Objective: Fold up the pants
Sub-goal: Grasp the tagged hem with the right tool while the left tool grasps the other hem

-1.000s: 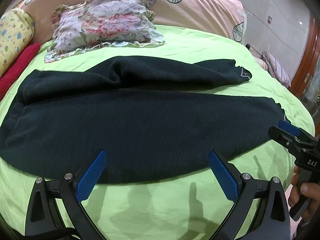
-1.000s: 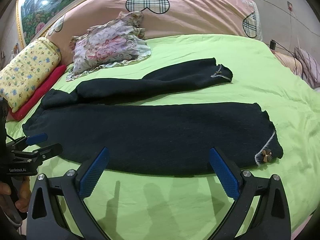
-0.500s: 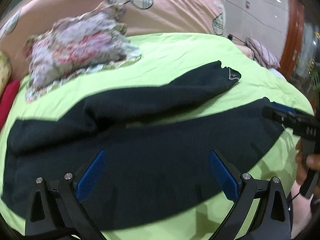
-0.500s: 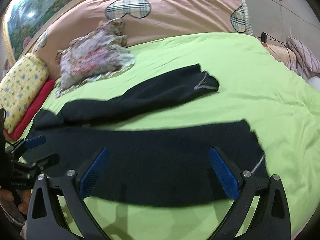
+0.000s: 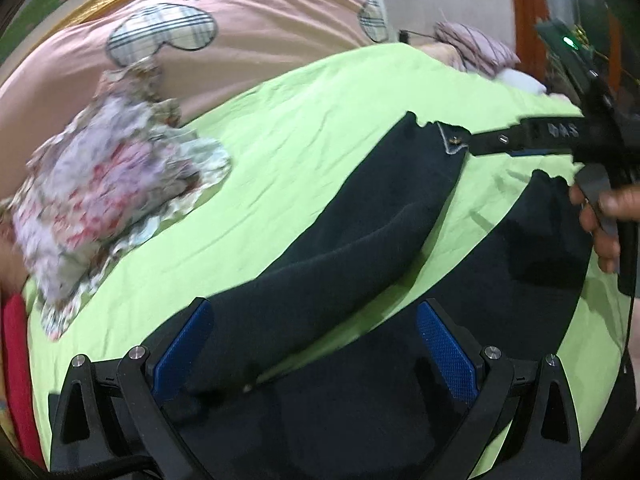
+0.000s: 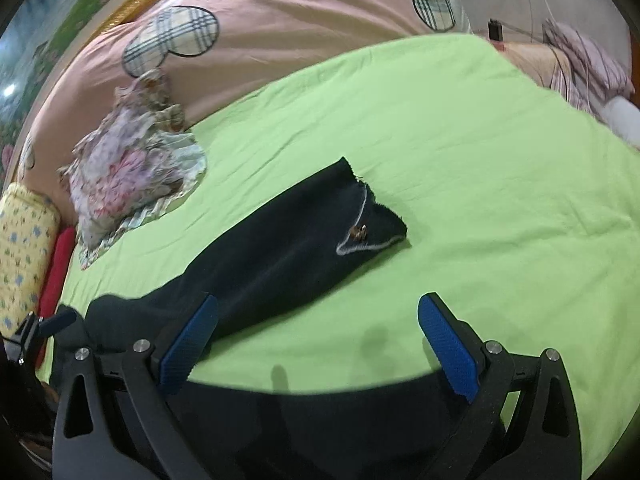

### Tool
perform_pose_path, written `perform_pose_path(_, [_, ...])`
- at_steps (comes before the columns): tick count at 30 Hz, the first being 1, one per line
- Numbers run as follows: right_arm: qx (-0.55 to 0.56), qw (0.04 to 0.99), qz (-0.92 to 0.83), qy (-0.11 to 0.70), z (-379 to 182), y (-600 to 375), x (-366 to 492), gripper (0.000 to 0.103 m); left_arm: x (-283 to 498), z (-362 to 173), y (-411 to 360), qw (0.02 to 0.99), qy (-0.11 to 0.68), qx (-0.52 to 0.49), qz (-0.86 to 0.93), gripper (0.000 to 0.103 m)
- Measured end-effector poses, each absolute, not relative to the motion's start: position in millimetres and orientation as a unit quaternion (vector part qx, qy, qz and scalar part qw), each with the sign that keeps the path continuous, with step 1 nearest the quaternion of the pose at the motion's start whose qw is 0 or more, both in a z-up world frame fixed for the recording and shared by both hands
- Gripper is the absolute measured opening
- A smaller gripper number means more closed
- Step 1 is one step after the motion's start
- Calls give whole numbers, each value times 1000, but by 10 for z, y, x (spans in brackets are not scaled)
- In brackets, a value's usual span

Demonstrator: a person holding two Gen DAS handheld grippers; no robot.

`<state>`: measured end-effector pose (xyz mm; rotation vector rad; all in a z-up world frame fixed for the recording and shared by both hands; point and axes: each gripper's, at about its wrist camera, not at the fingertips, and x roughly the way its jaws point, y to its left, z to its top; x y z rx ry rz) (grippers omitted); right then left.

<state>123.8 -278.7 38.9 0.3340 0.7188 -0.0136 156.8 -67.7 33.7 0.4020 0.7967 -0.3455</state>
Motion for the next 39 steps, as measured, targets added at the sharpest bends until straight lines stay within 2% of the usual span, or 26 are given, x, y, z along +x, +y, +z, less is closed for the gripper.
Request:
perform_pose_path(5, [195, 910, -6, 366, 299, -2933, 1455, 96, 1739, 246, -828, 876, 387, 213, -193, 102])
perform_pose_path(11, [227, 893, -19, 388, 166, -3114, 1695, 74, 1939, 69, -964, 859, 403, 233, -211, 102])
perform_pose_path(14, [231, 890, -32, 391, 127, -3165, 1776, 53, 2064, -50, -957, 853, 420, 231, -207, 101])
perform_pose_path(15, [228, 891, -36, 391, 131, -3173, 1782, 41, 2100, -88, -939, 851, 425, 227, -208, 101])
perform_pose_path(16, [227, 891, -39, 391, 133, -3179, 1795, 28, 2138, -122, -918, 848, 433, 220, -211, 94])
perform_pose_path(17, [230, 891, -37, 390, 133, -3191, 1804, 21, 2188, -163, -883, 842, 449, 207, -217, 78])
perform_pose_path(18, [234, 891, -33, 388, 133, -3199, 1798, 13, 2217, -184, -858, 837, 460, 195, -222, 70])
perform_pose_path(22, [230, 900, -26, 368, 212, -3170, 1696, 9, 2221, -112, -761, 835, 470, 158, -239, 29])
perform_pose_path(25, [235, 906, -16, 352, 325, -3125, 1580, 9, 2160, -7, -706, 838, 468, 137, -246, 18])
perform_pose_path(34, [253, 917, 12, 308, 726, -3140, 980, 9, 1723, 344, -705, 845, 449, 106, -271, 18])
perform_pose_path(39, [256, 918, 13, 303, 756, -3152, 615, 9, 1357, 435, -755, 847, 437, 109, -281, 18])
